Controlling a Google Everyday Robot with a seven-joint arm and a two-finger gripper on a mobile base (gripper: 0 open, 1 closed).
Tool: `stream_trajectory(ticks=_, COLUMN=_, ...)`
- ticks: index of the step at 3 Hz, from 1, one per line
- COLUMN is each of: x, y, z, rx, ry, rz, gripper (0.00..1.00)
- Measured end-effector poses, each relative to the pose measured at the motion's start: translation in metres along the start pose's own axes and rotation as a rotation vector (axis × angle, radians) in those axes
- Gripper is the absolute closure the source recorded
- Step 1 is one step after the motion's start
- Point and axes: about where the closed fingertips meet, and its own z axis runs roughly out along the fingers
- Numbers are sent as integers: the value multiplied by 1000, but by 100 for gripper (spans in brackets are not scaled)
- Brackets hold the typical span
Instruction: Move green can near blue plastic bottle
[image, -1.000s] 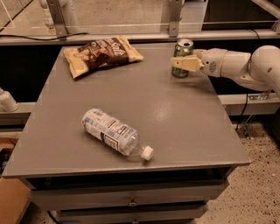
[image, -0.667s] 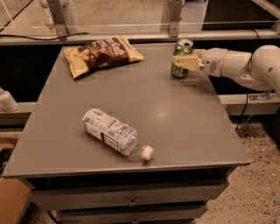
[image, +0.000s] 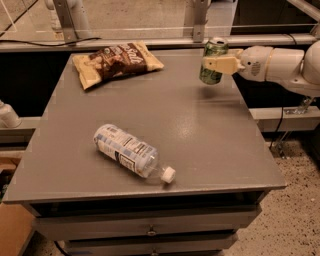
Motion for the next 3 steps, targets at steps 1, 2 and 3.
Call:
stream_trajectory(ticks=1, x=-30, y=41, z=-22, rx=-45, ry=19, rz=8, gripper=100)
stream_trajectory(ticks=2, x=-29, y=41, z=-22, rx=-46, ry=19, rz=8, gripper=100)
stream_trajectory(ticks=3, x=-26, y=41, z=-16, rx=-69, ry=19, rz=26, gripper=100)
